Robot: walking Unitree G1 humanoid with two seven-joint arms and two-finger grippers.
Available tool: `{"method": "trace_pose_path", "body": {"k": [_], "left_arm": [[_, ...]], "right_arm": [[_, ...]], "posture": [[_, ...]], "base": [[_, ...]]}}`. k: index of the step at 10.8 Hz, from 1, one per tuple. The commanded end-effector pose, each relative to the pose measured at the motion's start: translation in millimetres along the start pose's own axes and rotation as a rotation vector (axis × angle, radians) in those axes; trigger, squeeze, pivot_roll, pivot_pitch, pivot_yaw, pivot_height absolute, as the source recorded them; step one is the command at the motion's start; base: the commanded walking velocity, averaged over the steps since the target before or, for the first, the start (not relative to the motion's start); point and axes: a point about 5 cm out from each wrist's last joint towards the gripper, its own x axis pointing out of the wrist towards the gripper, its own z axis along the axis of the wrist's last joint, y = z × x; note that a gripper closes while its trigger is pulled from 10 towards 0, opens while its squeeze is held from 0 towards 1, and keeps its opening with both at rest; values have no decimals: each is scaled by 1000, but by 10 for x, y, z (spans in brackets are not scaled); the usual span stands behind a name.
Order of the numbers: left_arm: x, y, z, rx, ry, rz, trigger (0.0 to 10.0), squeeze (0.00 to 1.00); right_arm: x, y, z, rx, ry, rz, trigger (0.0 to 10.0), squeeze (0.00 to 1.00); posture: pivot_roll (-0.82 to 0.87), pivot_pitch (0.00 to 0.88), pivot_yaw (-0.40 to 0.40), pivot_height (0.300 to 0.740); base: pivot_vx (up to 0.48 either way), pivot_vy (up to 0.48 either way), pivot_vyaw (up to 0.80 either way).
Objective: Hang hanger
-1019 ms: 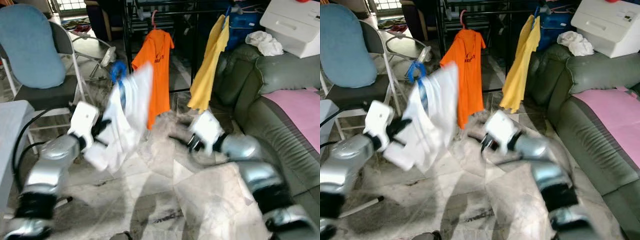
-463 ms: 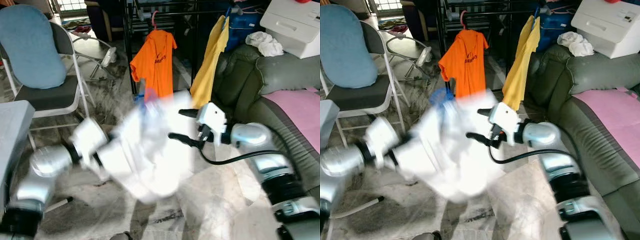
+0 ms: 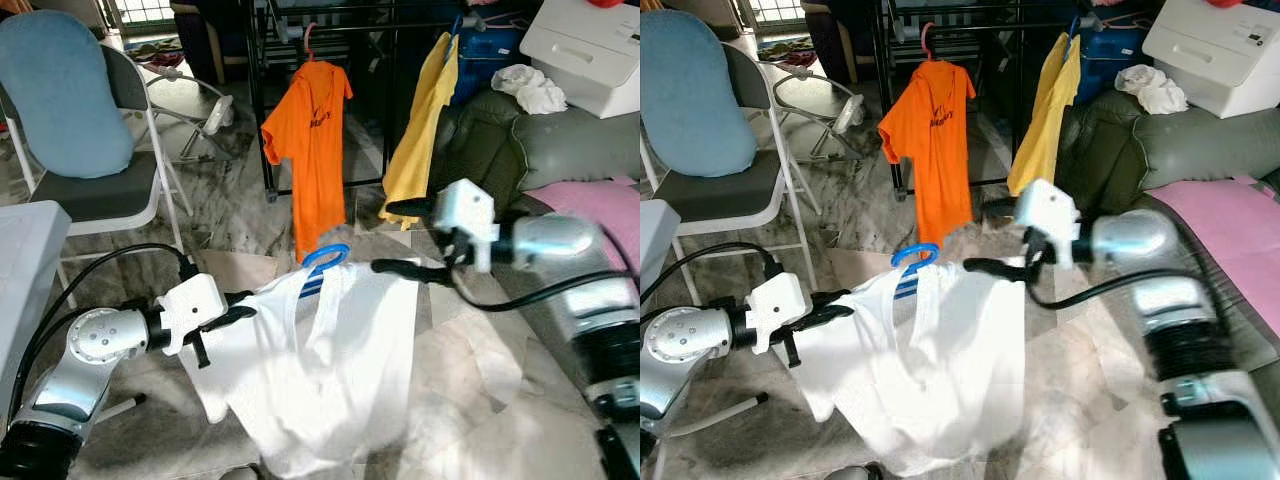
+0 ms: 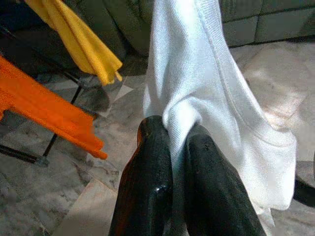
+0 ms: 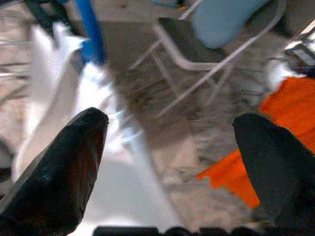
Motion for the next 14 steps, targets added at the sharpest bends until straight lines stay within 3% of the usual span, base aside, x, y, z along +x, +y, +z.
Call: {"method": "trace_pose_path", "body": {"k": [1,2,6,7,8,13,14], "left_arm": [[6,80,176,58,-70,11,0,0],[12,68,223,70,-93,-12,0,0],[8,50,489,91,-188,-68,0,0],[9,40,540,99,-200,-82,0,0],[10,33,563,101,-208,-98,0,0],[9,-45,458,77,-159,-175,0,0],[25,-55,447,74,-153,-181,0,0]], "right_arm": [[-80,-2,-35,45,12,46,10000,0],[-126,23,-79,149,-5,104,10000,0],[-193,-3,-169,189,40,122,10000,0],[-209,6,-188,205,47,141,2078,0],[-224,25,-242,224,63,168,0,0],[-241,87,-274,205,112,300,0,0],[-208,91,-250,194,103,309,10000,0]], "posture": [[8,83,-20,740],[11,84,-18,740],[13,89,-17,740],[13,89,-17,740],[13,89,-15,740],[10,87,-11,740],[10,87,-13,740]], "base": [[0,0,0],[0,0,0],[0,0,0],[0,0,0],[0,0,0],[0,0,0],[0,0,0]]}}
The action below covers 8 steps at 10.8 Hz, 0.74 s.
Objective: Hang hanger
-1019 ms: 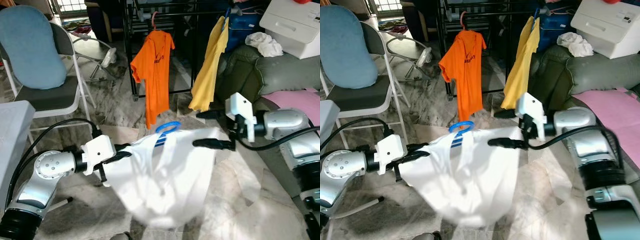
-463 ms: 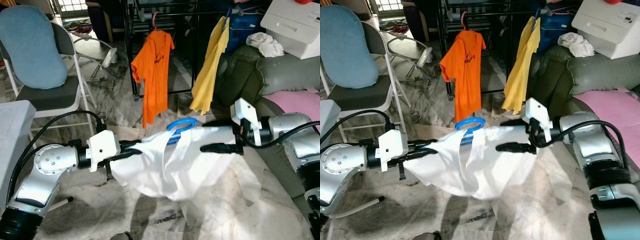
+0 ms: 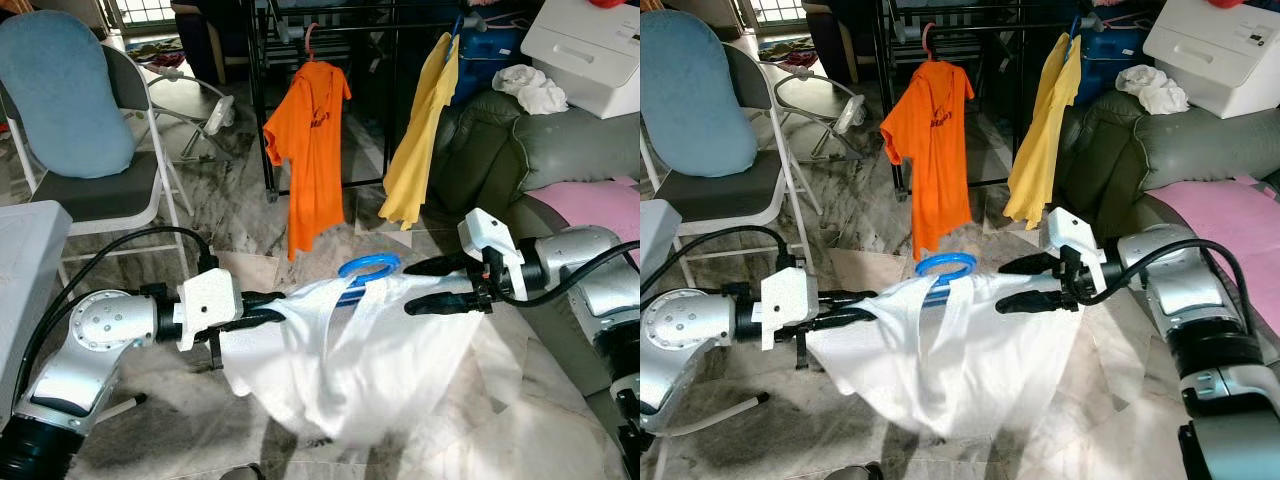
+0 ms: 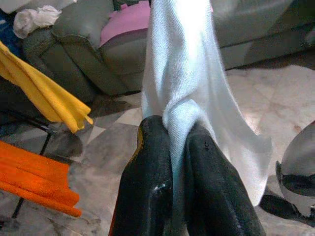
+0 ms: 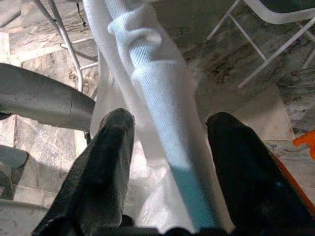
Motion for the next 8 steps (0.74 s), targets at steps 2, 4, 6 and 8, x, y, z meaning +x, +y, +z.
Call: {"method": "trace_pose_path", "body": {"k": [2,4,6,8], "left_arm": [[11,4,26,7,-13,-6,0,0],[18,-13,15,-1,-9,-19,0,0],[43,-20,12,-3,-10,-28,0,0],[61,-35,7,-8,-12,-35,0,0]], "right_arm": [[-1,6,71,-38,14,49,10000,0],[27,19,47,-63,35,61,5608,0],[56,16,110,-80,29,91,0,0],[98,16,163,-108,13,97,0,0]], "posture": [[10,90,-13,740],[8,93,-12,740],[7,94,-12,740],[7,96,-14,740]], "base": [[0,0,0],[0,0,0],[0,0,0],[0,0,0]]}}
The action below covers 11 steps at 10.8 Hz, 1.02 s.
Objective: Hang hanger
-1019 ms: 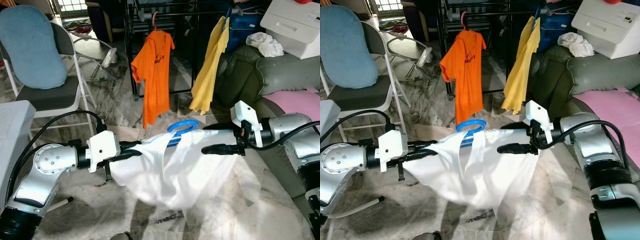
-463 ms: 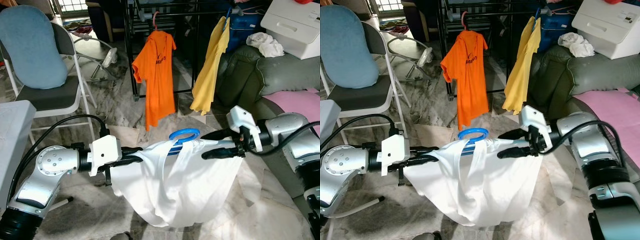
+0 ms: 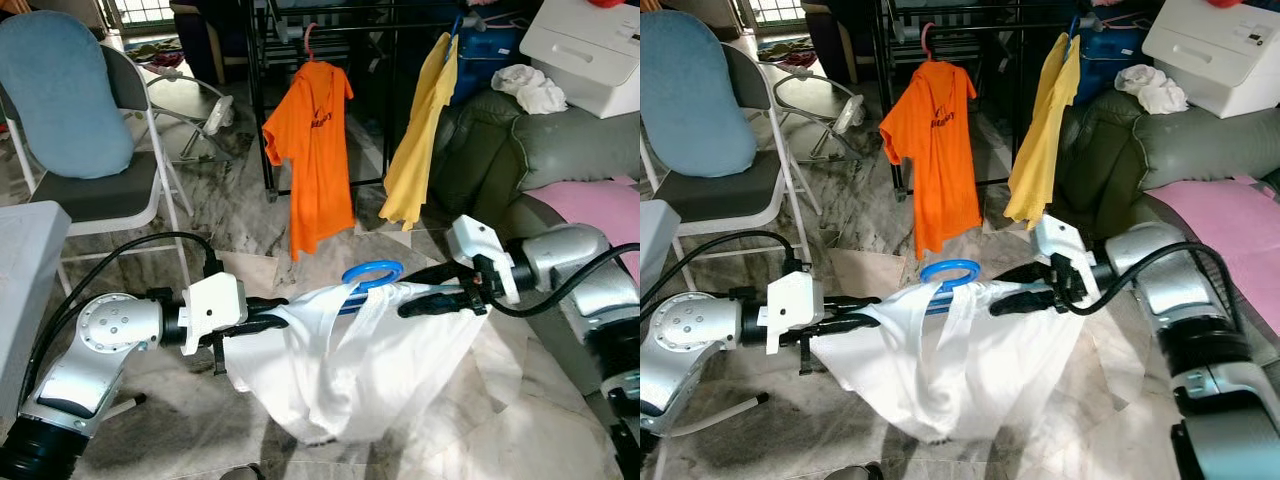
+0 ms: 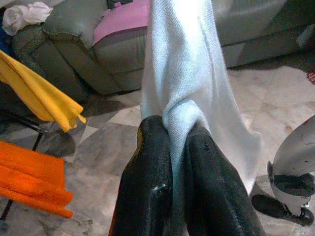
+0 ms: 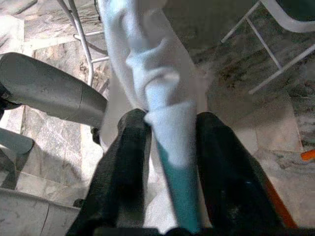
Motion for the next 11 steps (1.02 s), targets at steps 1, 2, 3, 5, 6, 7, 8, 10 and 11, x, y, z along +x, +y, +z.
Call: {"method": "trace_pose_path", "body": {"k": [1,2,3,5,6,7,8,10,11], "left_arm": [[14,1,25,9,-11,-12,0,0],[19,1,22,8,-12,-10,0,0],[23,4,18,7,-12,-7,0,0],[34,19,17,7,-16,6,0,0],[38,31,11,7,-17,20,0,0],[44,42,5,11,-18,37,0,0],[51,64,2,12,-26,63,706,0],[36,178,-85,-25,-8,180,10000,0],[30,223,-97,-15,7,223,10000,1000]], "right_arm": [[2,-5,95,-48,2,30,0,0],[4,1,77,-46,4,29,0,0],[1,10,57,-43,7,24,0,0],[-10,17,40,-35,8,18,0,0],[-13,17,35,-32,8,16,0,0],[-7,20,29,-30,5,12,0,0],[6,22,27,-25,-1,10,0,0],[50,28,-4,-21,-4,-5,0,0],[60,26,-10,-23,-3,-10,0,0]], "posture": [[7,96,-14,740],[7,97,-14,740],[5,98,-15,740],[3,98,-17,740],[1,98,-18,740],[0,99,-19,740],[0,101,-23,740],[1,100,-23,740],[1,100,-23,740]], "base": [[0,0,0],[0,0,0],[0,0,0],[0,0,0],[0,0,0],[0,0,0],[0,0,0],[0,0,0],[0,0,0]]}}
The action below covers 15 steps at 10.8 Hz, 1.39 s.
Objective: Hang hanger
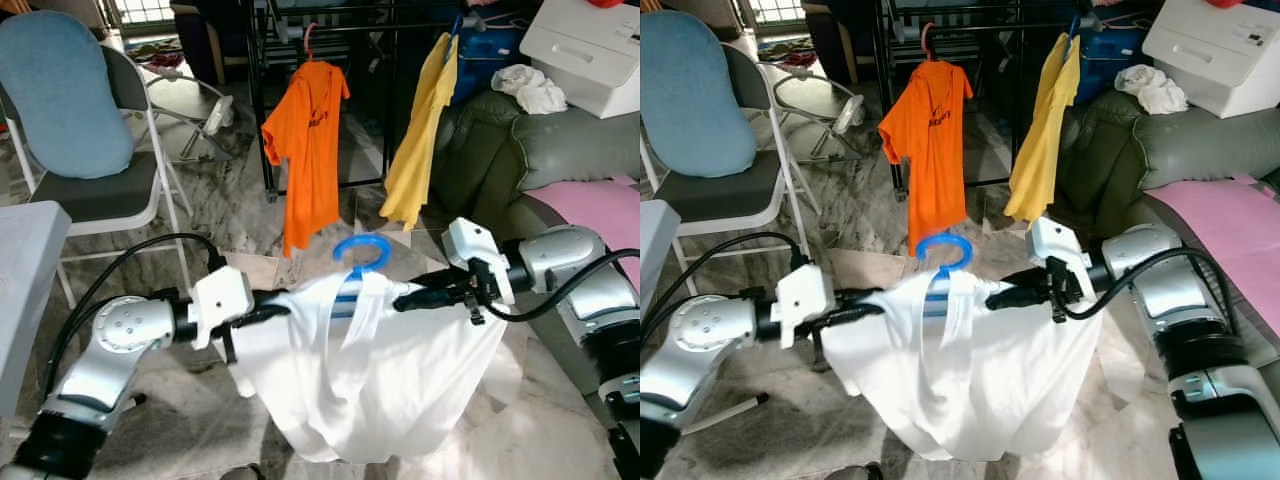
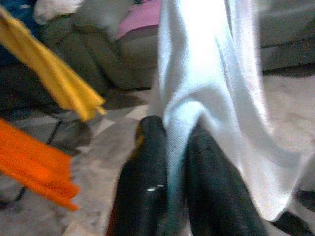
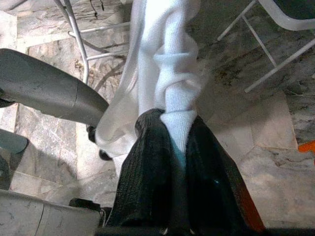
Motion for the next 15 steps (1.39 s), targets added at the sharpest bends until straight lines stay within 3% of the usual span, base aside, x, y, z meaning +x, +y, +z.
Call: {"method": "trace_pose_path", "body": {"k": [1,4,6,9,10,11,12,15], "left_arm": [[-46,133,45,20,-10,83,10000,1000],[-63,310,71,46,-39,282,10000,1000],[-136,295,16,-23,-61,301,10000,1000],[-249,311,-175,-34,0,378,10000,1000],[-252,332,-269,-132,16,528,10000,1000],[-261,265,-375,-249,24,689,10000,1000],[-248,76,-444,-269,38,741,10000,1000],[-312,-281,-578,-452,73,1049,10000,1000]], "right_arm": [[7,5,15,-17,-7,-2,0,0],[124,-79,-38,-3,15,-124,0,0],[231,-109,-116,7,59,-170,0,0],[467,-173,-93,25,21,-214,0,0],[615,-241,-60,86,-18,-304,0,0],[740,-286,7,99,-57,-378,0,0],[796,-363,41,162,-104,-508,0,0],[667,-396,-166,378,-207,-867,0,0]], "posture": [[0,98,-24,740],[-3,92,-20,740],[-6,83,-12,740],[5,61,-6,740],[-9,38,15,740],[-19,24,33,740],[-22,13,37,740],[-27,0,9,740]], "base": [[0,0,0],[0,0,0],[0,0,0],[0,0,0],[0,0,0],[0,0,0],[0,0,0],[0,0,0]]}}
